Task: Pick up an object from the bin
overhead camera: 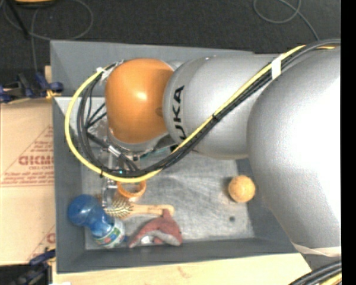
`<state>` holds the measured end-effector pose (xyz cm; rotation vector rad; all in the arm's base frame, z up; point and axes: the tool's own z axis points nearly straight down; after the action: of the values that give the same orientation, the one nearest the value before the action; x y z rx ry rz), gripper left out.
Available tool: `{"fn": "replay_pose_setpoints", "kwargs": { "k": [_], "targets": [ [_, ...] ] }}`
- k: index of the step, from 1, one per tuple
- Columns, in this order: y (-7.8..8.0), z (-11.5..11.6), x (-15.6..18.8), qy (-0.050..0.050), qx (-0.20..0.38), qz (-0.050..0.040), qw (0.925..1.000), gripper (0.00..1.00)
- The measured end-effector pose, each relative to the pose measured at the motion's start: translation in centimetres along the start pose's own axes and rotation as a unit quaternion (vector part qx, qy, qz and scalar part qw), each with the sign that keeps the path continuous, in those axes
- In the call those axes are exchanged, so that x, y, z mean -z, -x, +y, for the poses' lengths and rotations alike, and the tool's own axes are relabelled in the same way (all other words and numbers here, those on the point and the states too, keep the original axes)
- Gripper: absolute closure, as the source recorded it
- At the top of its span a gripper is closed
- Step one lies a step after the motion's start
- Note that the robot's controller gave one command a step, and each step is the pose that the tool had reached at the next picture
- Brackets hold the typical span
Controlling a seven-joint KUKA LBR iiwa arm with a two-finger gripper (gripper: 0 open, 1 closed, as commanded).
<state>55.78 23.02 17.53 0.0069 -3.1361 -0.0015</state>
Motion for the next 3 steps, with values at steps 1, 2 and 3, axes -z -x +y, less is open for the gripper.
{"fn": "replay_pose_setpoints", "kwargs": {
  "k": [1,2,3],
  "targets": [
    [0.1,-0.1,0.3,0.001,-0.001,-0.0022,1.0000,0.00],
    [5.6,-2.7,1.9,0.000,0.003,-0.0046,1.0000,0.00],
    [5.7,-5.4,-3.7,-0.001,0.070,-0.0075,0.9975,0.00]
  ]
}}
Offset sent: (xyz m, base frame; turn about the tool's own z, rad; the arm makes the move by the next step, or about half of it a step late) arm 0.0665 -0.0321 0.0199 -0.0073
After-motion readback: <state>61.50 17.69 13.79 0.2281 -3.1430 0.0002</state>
